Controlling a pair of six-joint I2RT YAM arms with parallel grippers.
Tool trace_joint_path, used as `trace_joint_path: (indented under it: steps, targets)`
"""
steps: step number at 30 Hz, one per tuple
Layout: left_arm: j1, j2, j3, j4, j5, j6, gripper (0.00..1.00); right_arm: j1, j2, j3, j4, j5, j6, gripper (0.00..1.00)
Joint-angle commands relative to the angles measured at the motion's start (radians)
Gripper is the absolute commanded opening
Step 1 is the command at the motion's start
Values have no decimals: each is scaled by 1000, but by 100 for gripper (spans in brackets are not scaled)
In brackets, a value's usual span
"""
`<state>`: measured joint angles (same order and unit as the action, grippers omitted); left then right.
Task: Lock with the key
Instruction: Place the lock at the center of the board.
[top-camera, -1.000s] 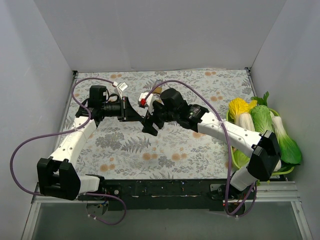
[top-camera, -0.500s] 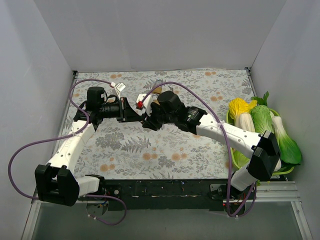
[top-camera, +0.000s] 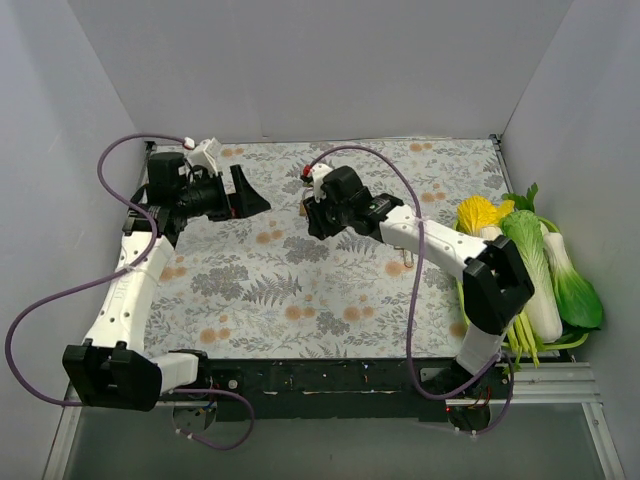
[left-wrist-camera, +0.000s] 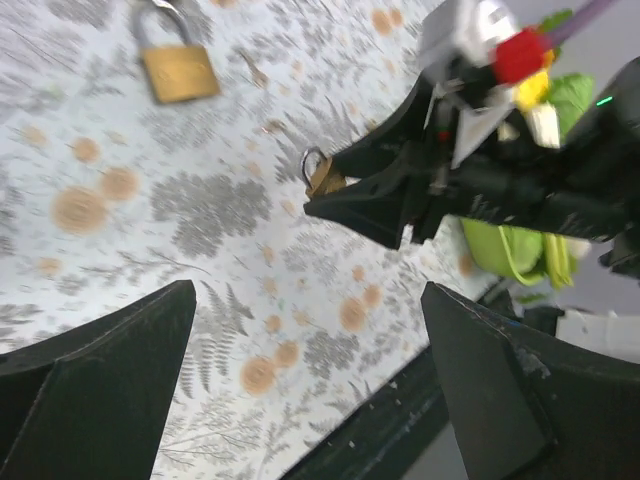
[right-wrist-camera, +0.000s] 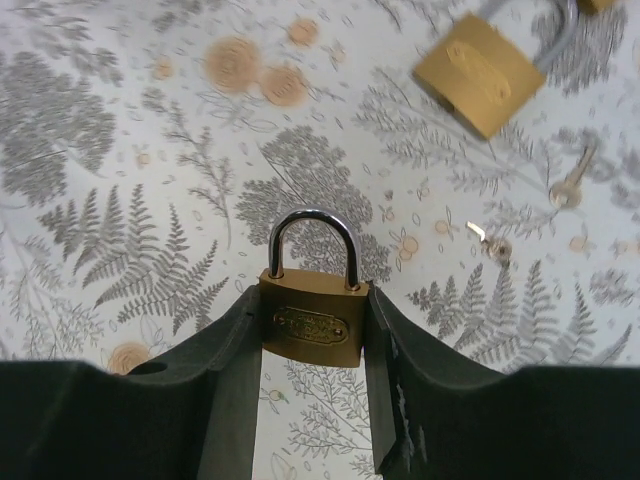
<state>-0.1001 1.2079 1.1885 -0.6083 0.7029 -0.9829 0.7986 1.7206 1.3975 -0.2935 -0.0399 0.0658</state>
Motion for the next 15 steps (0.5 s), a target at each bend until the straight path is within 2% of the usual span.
trace_joint_path:
  steps: [1, 4, 7, 15]
  targets:
    - [17, 24, 169, -155, -258, 98, 98, 4, 91, 80, -29, 135, 245, 1]
    - [33, 28, 195, -214, -335, 122, 98, 1, 167, 130, -47, 182, 356, 1]
    - [39, -10, 156, -231, -382, 121, 98, -7, 249, 201, -70, 196, 428, 1]
    - [43, -117, 76, -240, -404, 102, 98, -24, 402, 293, -68, 225, 476, 1]
